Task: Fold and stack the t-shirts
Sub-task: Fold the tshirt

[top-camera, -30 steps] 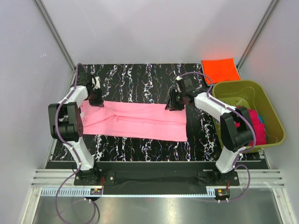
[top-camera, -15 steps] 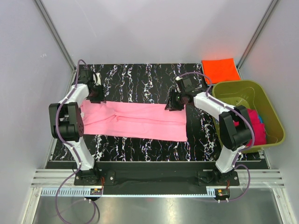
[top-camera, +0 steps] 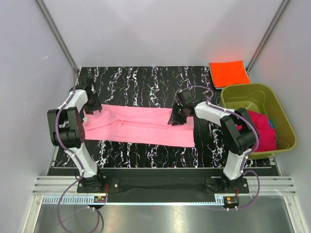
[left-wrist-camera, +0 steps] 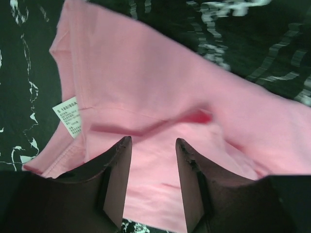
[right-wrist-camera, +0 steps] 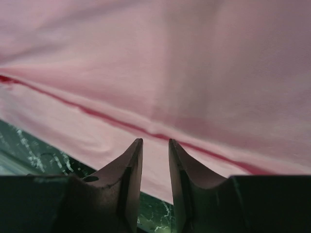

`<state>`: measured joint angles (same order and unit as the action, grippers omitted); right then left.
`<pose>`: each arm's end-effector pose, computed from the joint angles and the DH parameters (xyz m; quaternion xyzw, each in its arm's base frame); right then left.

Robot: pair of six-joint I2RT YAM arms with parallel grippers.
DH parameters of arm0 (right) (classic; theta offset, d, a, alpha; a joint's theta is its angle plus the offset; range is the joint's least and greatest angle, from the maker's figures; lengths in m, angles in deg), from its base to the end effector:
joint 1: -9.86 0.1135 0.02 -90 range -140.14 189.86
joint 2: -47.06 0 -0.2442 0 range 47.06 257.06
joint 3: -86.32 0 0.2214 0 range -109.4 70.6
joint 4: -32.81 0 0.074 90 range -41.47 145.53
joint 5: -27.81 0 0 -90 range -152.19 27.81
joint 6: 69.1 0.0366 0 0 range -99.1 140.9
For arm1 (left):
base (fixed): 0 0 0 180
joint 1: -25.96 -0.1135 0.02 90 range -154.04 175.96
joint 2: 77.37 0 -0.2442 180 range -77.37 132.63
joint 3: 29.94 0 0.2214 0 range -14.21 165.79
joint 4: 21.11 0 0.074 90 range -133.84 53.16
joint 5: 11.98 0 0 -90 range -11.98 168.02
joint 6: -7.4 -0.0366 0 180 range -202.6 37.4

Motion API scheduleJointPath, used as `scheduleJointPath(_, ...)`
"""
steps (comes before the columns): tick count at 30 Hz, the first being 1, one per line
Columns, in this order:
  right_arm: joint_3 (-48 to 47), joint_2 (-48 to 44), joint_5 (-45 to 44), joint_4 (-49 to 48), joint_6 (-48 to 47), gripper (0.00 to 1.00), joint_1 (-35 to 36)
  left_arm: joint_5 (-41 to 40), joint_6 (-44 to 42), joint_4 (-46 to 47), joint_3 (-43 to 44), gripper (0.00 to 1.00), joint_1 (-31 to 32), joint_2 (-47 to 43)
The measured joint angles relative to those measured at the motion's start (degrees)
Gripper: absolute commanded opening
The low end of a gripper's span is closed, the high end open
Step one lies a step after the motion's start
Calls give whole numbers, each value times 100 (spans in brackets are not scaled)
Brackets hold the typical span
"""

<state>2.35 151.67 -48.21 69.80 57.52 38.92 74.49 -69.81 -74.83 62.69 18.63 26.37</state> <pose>0.2994 0.1765 0.1793 0.0290 0.9534 0.2482 0.1691 0.3392 0.0459 0.2080 -0.1770 0.9593 0.0197 0.2190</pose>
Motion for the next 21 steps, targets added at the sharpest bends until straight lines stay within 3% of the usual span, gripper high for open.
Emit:
scheduleJointPath(5, 409, 214, -280, -92, 238, 33, -103, -219, 345, -46, 68, 45, -514, 824)
scheduleJointPath(14, 787, -44, -660, -503, 459, 30, -175, -649, 614, 13, 203, 46, -686, 927)
scheduleJointPath(21, 841, -400, -1110, 15, 433, 30, -267, -544, 634, -2, 234, 47, -688, 861)
